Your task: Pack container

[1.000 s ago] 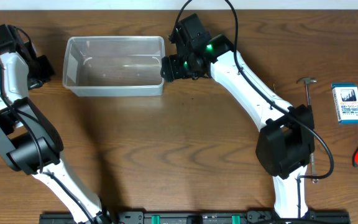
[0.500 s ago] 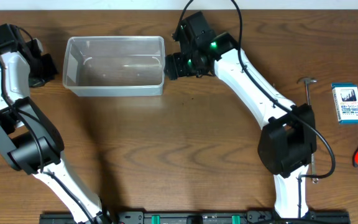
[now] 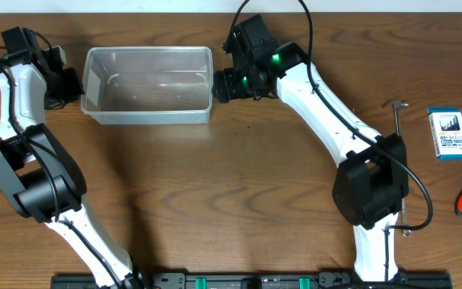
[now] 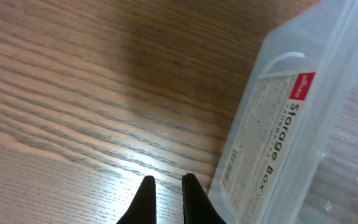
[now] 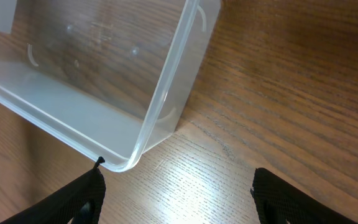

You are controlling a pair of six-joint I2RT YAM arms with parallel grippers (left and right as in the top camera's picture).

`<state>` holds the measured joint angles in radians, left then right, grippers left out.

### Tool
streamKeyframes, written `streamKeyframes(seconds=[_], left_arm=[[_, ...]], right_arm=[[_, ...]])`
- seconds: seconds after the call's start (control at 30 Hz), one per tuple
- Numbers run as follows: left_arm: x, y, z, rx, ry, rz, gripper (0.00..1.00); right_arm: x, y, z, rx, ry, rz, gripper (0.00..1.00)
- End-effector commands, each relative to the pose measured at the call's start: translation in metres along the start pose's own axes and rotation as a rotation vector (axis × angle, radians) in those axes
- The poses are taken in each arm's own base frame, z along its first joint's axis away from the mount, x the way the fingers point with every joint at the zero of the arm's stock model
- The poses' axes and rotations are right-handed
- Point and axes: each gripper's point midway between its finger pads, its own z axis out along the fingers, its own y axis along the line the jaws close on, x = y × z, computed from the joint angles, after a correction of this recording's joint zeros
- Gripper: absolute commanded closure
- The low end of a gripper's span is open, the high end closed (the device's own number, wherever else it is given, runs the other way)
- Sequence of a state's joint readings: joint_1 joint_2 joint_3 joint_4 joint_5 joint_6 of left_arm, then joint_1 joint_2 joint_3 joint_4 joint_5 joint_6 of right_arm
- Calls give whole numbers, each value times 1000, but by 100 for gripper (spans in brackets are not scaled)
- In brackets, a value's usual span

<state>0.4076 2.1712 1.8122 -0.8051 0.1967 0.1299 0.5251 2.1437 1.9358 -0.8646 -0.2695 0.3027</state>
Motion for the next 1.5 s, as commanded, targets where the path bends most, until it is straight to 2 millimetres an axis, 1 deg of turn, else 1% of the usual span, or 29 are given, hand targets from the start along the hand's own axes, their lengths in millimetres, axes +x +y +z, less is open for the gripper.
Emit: streamKeyframes(seconds=[0.0, 0.27, 0.43, 0.53, 0.93, 1.03, 1.17, 1.23, 1.4, 1.47], left_arm=[[5, -10, 2, 61, 15, 38, 94], [8, -12, 2, 70, 24, 51, 94], [15, -22, 3, 78, 55, 123, 94], [16, -27, 4, 82, 59, 140, 94], [20, -32, 4, 87, 75, 146, 94], [19, -33, 4, 87, 73, 148, 94], [19, -33, 4, 87, 72, 148, 94], [19, -33, 4, 87, 72, 148, 94], [19, -33, 4, 87, 72, 148, 94], [20, -33, 4, 87, 74, 146, 94]], right_arm=[[-8, 2, -6, -9, -23, -18, 23], [-10, 2, -7, -9, -27, -18, 23], [-12, 2, -6, -12, -37, -21, 23], [-16, 4, -6, -17, -53, -25, 23], [-20, 5, -6, -21, -66, -30, 22], [-19, 3, -1, -19, -61, -28, 22], [-13, -3, 18, -15, -30, -15, 22], [-11, -5, 23, -15, -19, -11, 22], [-19, -4, 22, -18, -50, -17, 22], [-20, -6, 22, -8, -53, -2, 24]])
